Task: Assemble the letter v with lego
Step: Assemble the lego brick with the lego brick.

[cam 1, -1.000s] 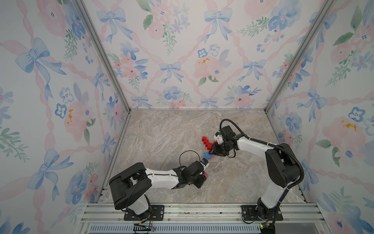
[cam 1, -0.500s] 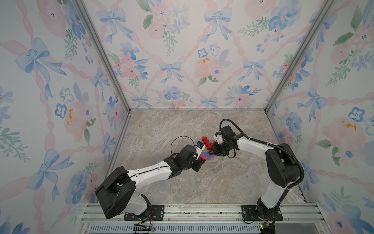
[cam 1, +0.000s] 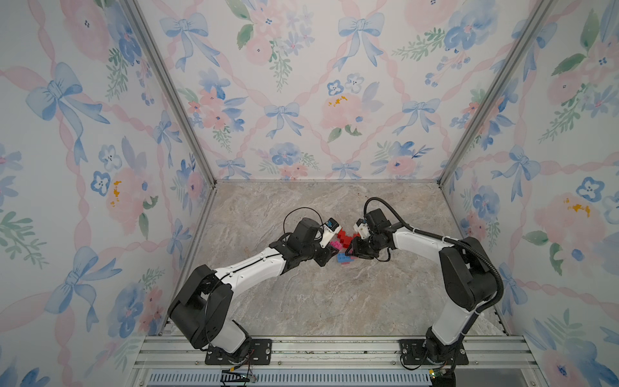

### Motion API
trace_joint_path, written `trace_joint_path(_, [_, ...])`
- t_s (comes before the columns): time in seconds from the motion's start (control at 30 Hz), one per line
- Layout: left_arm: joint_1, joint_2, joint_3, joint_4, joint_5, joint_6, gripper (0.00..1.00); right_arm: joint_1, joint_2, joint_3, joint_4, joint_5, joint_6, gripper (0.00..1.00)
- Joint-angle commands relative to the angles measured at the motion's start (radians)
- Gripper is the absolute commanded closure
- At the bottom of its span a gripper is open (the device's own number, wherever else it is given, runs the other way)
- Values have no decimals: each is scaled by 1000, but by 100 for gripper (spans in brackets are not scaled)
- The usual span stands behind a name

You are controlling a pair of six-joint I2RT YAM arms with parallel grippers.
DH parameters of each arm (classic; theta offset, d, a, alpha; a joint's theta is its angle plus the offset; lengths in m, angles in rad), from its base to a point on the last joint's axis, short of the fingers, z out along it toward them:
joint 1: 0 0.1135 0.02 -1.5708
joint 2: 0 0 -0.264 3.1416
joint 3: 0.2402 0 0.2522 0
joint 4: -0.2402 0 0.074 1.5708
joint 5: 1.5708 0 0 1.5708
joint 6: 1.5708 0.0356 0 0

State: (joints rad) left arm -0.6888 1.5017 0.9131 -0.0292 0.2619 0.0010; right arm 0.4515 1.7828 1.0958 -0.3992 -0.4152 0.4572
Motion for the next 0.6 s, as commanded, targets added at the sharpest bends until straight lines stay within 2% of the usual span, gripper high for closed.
trace_joint_path(0.0, [2, 23, 25, -50, 35, 102, 100, -9, -35, -19, 14, -17, 6, 53])
trace_joint_path(0.4, [15, 139, 103, -161, 97, 402, 100, -24, -57, -51, 36, -34, 12, 51])
trace_joint_path(0.57, [52, 230, 208, -260, 144, 496, 100, -24, -57, -53, 39, -39, 10, 52])
